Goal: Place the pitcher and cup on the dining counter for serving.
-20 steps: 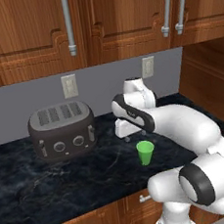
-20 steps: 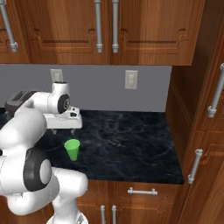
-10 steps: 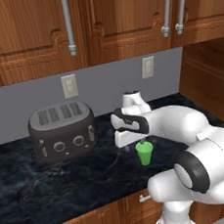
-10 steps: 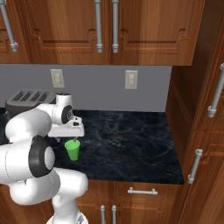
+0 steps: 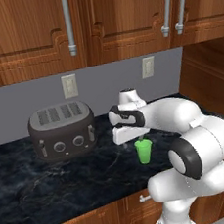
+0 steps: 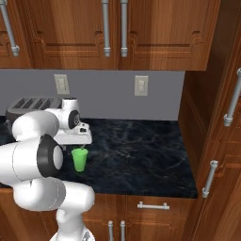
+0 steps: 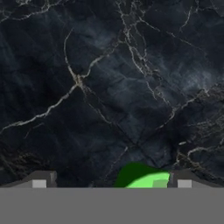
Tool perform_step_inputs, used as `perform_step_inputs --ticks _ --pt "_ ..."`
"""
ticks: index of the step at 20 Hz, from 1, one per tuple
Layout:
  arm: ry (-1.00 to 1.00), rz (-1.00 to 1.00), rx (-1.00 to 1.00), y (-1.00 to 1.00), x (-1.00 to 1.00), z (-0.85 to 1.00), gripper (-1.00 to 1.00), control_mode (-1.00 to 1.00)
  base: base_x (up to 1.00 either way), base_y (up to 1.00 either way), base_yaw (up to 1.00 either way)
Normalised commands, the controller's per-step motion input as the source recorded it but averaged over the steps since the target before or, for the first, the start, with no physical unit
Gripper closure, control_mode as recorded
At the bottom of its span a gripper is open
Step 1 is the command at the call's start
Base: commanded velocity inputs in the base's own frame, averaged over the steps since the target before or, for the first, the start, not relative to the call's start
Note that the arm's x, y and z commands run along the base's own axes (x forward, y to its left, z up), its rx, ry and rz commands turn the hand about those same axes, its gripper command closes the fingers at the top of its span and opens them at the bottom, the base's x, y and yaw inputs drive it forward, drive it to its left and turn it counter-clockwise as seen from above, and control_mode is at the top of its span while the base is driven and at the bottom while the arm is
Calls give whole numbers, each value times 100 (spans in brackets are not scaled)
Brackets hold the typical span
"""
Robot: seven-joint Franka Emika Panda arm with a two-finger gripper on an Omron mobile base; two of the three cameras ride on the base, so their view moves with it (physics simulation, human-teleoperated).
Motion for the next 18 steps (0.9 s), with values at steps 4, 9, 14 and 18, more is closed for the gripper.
perform_step_inputs --ticks 4,9,14,18 --pt "0 0 0 0 -4 0 -100 -100 0 0 0" --pt "-7 0 0 0 -16 13 -100 -100 0 0 0" --pt "-4 0 0 0 -24 0 -100 -100 0 0 0" --pt "-1 0 0 0 -39 0 -100 -100 0 0 0"
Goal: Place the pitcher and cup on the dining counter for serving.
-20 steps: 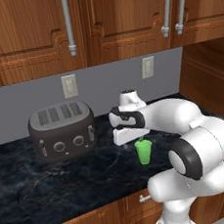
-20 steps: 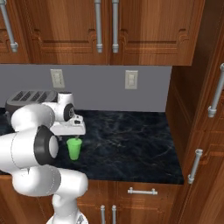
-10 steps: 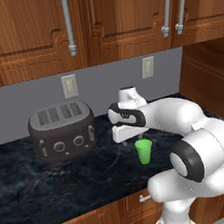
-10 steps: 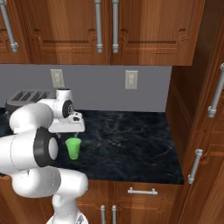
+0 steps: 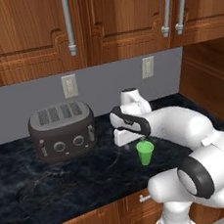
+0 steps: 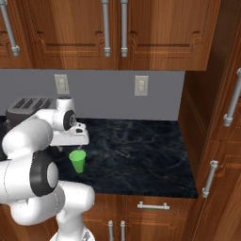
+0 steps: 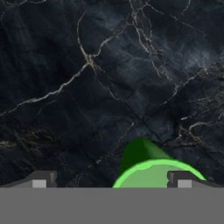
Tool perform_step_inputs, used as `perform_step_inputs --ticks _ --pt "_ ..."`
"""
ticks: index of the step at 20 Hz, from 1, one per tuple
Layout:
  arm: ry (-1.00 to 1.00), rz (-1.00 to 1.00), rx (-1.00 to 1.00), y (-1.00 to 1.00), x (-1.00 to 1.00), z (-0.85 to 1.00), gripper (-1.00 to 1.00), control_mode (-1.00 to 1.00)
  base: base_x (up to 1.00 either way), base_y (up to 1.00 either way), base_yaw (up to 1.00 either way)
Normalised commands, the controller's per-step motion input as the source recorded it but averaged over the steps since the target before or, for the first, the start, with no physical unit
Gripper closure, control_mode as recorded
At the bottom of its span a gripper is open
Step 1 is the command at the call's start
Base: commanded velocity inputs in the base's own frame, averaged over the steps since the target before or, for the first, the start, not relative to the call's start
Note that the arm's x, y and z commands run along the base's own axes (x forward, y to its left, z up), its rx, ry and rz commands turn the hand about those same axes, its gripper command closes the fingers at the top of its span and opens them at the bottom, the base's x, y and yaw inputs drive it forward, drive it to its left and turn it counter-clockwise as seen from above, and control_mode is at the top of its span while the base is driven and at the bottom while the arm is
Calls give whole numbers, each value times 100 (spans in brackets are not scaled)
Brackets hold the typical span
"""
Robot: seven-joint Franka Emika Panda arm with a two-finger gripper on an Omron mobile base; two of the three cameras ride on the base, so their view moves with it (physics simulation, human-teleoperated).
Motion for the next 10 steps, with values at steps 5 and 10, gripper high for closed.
perform_step_inputs --ticks 5,10 --pt "-1 0 0 0 -7 0 -100 -100 0 0 0" --pt "0 0 0 -2 4 -9 -100 -100 0 0 0"
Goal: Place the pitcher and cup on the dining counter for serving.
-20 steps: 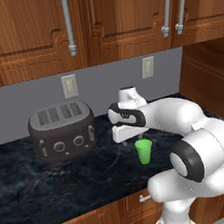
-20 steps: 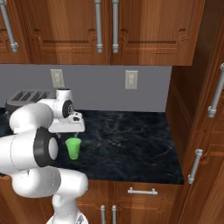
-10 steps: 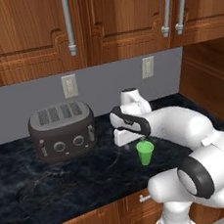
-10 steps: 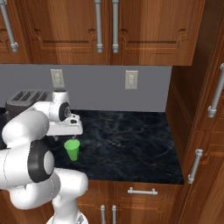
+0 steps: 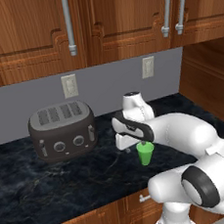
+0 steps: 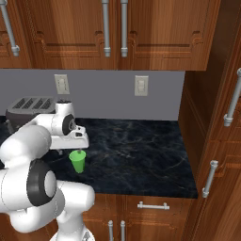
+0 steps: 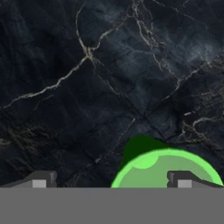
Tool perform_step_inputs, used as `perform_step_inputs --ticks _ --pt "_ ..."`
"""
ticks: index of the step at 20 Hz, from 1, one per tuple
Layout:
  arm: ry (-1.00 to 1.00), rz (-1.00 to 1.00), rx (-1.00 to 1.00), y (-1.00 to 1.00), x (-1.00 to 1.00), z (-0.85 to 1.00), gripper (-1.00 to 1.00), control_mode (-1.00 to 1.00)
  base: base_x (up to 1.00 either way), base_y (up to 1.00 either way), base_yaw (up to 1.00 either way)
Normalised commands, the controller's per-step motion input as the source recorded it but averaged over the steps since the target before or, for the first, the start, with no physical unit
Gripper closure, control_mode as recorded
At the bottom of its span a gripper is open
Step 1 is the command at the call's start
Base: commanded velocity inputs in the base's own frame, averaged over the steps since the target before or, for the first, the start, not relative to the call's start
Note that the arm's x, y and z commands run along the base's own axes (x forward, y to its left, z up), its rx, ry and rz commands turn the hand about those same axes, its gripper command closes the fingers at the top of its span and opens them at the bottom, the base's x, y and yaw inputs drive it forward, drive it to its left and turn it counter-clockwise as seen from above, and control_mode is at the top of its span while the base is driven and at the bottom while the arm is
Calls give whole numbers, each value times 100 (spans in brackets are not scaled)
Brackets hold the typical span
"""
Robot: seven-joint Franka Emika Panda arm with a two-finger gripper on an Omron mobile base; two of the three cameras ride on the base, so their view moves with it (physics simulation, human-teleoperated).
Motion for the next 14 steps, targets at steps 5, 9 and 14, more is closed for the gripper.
perform_step_inputs --ticks 5,9,14 --pt "0 0 0 0 11 -17 -100 -100 0 0 0" --pt "3 0 0 -6 0 -47 -100 -100 0 0 0" --pt "5 0 -1 -3 3 -59 100 -100 0 0 0"
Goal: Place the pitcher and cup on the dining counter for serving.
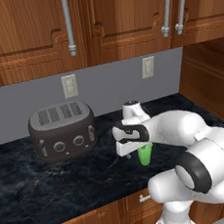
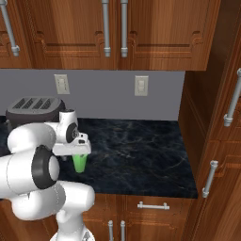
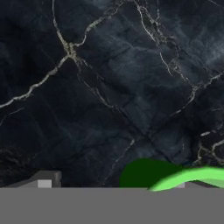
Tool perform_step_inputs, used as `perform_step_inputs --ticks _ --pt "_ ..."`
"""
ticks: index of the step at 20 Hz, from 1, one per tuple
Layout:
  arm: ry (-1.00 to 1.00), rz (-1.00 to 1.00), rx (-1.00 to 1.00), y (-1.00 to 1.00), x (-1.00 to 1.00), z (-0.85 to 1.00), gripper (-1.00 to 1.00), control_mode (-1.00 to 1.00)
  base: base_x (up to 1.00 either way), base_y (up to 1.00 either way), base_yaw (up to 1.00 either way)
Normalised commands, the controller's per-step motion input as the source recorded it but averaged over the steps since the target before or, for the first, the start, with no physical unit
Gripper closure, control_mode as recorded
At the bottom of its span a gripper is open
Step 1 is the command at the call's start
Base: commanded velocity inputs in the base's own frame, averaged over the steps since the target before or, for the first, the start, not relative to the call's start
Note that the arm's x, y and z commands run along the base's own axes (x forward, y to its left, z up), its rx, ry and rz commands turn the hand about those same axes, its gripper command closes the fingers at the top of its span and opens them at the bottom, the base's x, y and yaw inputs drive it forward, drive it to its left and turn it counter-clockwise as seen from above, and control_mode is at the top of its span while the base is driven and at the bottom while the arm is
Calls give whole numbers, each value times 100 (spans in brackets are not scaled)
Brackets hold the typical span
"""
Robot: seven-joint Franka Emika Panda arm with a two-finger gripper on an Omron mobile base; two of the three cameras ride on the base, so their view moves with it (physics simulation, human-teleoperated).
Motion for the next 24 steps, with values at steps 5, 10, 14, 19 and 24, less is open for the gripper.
perform_step_inputs --ticks 5,10,14,19,24 --pt "0 0 0 0 1 -10 100 -100 0 0 0" --pt "-1 0 0 0 0 0 100 -100 0 0 0" --pt "-8 1 0 0 -6 27 100 -100 0 0 0" --pt "-14 0 0 0 -19 53 100 -100 0 0 0" --pt "-19 0 1 0 -38 73 100 -100 0 0 0"
